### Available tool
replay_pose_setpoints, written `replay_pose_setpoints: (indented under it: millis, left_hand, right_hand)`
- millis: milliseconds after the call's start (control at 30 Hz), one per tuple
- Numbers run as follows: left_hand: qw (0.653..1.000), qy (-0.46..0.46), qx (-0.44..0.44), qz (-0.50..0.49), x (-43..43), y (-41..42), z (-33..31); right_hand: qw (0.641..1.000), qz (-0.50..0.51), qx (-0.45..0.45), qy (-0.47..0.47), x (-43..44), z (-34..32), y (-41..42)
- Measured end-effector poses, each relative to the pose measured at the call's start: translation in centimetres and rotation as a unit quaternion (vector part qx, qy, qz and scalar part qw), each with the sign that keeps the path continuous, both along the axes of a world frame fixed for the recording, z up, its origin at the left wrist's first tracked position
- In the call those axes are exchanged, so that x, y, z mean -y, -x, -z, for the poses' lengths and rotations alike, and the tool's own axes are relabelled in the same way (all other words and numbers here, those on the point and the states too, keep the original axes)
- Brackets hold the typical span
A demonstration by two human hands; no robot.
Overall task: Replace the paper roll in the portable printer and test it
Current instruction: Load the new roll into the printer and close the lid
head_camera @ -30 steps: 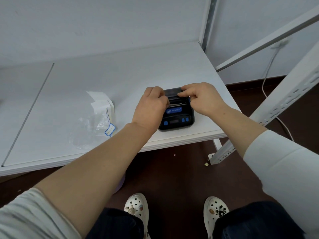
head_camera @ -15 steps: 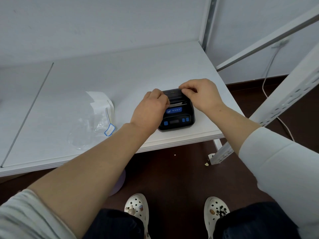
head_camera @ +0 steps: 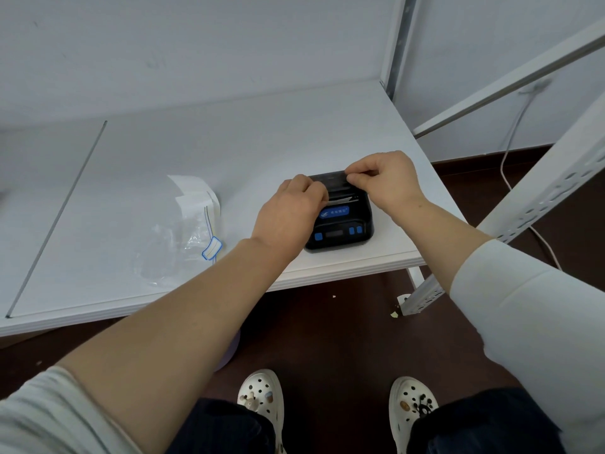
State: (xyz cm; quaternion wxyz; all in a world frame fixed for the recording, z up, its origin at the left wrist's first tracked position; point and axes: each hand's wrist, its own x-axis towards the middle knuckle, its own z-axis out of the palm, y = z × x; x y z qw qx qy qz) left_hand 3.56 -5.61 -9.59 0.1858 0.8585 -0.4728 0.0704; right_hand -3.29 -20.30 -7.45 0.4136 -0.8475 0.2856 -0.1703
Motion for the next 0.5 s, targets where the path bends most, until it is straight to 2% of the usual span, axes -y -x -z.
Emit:
replay_pose_setpoints:
  millis: [167, 200, 267, 333, 400, 500]
  left_hand:
    - [0.999, 0.01, 0.036, 0.021, -0.4, 0.4, 0.7]
    - [0.999, 0.025, 0.022, 0.017, -0.4, 0.6, 0.6]
    - [0.992, 0.074, -0.093, -0.034, -0.4, 1.1, 0.1]
    - [0.944, 0.177, -0.24, -0.139, 0.1, 1.3, -0.8]
    - [0.872, 0.255, -0.336, -0.249, 0.7, 0.5, -1.3]
    - [0.755, 0.272, -0.493, -0.336, 1.0, -0.7, -1.4]
  right_hand:
    - [0.996, 0.053, 0.022, -0.063, 0.1, 0.5, -0.6]
    - [0.995, 0.057, 0.02, -0.076, 0.1, 0.6, -0.7]
    - [0.992, 0.073, 0.017, -0.103, 0.1, 0.7, -0.8]
    - [0.985, 0.095, 0.014, -0.143, 0.2, 0.8, -0.8]
    - [0.972, 0.112, 0.008, -0.208, 0.3, 0.8, -0.6]
    - [0.945, 0.129, -0.004, -0.301, 0.6, 1.0, -0.6]
